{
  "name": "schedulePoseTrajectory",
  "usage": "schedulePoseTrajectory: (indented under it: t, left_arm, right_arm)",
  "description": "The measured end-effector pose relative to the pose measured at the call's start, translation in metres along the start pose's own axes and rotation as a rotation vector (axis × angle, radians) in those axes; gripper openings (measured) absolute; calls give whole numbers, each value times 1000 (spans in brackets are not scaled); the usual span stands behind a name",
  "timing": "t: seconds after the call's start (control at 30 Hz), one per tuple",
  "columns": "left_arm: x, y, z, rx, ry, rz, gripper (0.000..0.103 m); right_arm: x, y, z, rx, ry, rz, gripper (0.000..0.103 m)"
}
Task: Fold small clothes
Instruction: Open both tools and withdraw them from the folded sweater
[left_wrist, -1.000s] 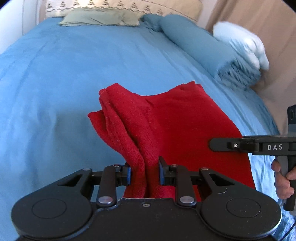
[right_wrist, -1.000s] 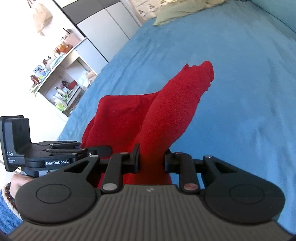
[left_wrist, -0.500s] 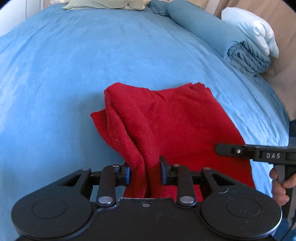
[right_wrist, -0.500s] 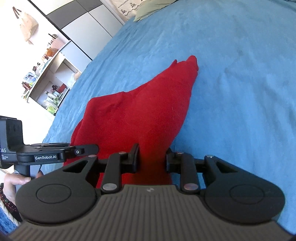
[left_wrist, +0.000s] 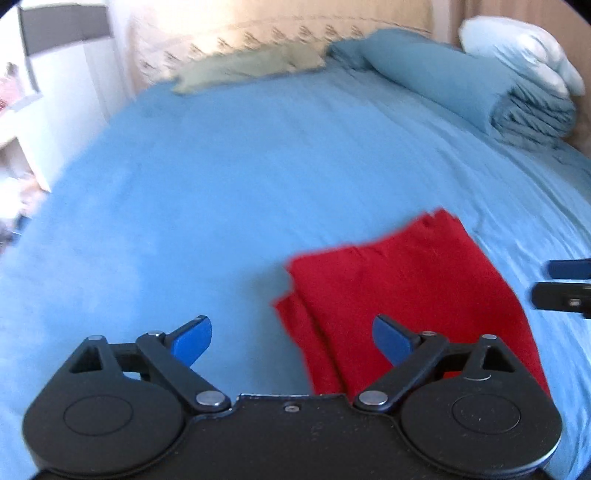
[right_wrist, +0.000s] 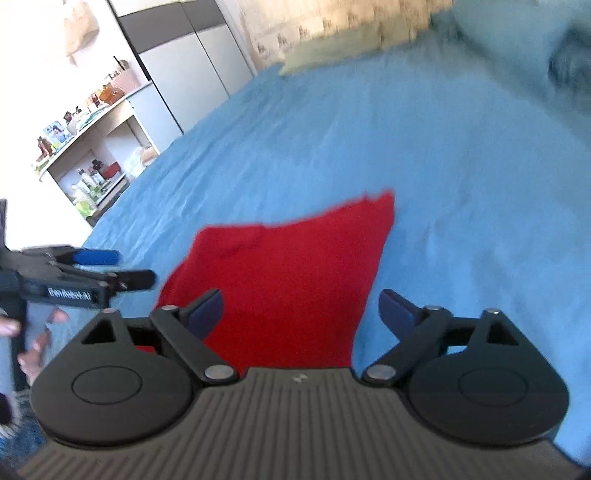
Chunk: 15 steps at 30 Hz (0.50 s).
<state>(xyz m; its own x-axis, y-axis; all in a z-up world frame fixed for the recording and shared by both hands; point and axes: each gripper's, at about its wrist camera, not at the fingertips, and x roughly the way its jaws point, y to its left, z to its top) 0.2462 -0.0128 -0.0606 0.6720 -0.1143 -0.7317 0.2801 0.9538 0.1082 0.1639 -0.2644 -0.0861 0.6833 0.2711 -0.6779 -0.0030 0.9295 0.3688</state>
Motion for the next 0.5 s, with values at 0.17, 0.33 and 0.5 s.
schedulePoseTrajectory:
  t: [0.17, 0.33, 0.5]
  left_arm:
    - [-86, 9, 18, -27, -71, 90, 101]
    - [-163, 11, 15, -69, -55, 110, 103]
    - [-207, 6, -9, -126, -39, 92, 103]
  right_arm:
    - [-75, 37, 34, -36, -17, -136, 103]
    - [-155, 79, 45, -24, -62, -229, 103]
    - [-199, 119, 21, -78, -45, -333, 103]
